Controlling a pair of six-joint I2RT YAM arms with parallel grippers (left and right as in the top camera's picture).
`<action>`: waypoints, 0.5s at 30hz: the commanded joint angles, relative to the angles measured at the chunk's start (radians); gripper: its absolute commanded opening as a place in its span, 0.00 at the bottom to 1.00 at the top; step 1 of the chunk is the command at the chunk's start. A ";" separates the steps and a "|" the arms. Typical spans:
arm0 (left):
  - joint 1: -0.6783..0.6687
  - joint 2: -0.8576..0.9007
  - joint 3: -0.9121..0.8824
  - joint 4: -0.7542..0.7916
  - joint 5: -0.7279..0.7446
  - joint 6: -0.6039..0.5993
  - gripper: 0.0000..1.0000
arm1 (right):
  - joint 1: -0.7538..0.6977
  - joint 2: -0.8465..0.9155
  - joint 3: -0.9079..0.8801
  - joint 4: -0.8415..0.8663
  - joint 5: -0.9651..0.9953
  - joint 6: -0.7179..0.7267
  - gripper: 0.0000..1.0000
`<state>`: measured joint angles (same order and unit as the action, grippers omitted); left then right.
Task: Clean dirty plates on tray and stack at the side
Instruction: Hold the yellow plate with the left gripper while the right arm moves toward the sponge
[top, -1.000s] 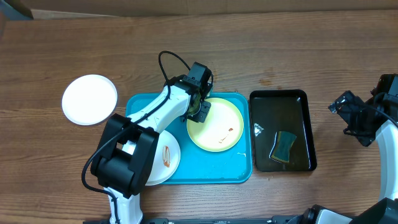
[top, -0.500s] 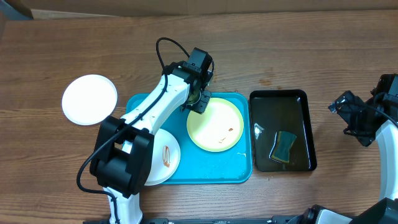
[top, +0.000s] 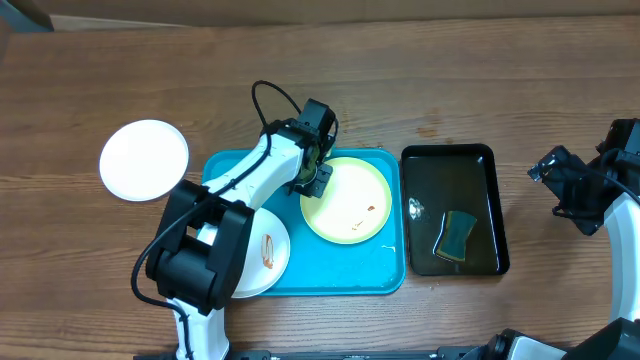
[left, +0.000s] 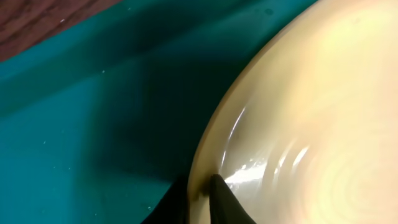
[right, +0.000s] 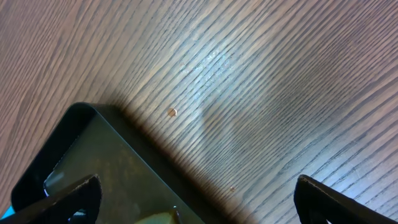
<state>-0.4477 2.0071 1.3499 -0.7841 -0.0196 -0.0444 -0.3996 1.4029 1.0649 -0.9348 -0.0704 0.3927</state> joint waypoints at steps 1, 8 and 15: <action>0.010 0.015 -0.012 -0.048 0.040 0.012 0.09 | -0.005 -0.002 0.015 0.006 0.010 0.008 1.00; 0.012 0.015 -0.012 -0.131 0.040 -0.079 0.04 | -0.005 -0.002 0.015 0.006 0.010 0.008 1.00; 0.024 0.015 -0.012 -0.150 0.161 -0.197 0.08 | -0.005 -0.002 0.015 0.006 0.010 0.008 1.00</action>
<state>-0.4358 2.0037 1.3560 -0.9295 0.0700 -0.1646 -0.3996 1.4029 1.0649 -0.9348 -0.0704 0.3927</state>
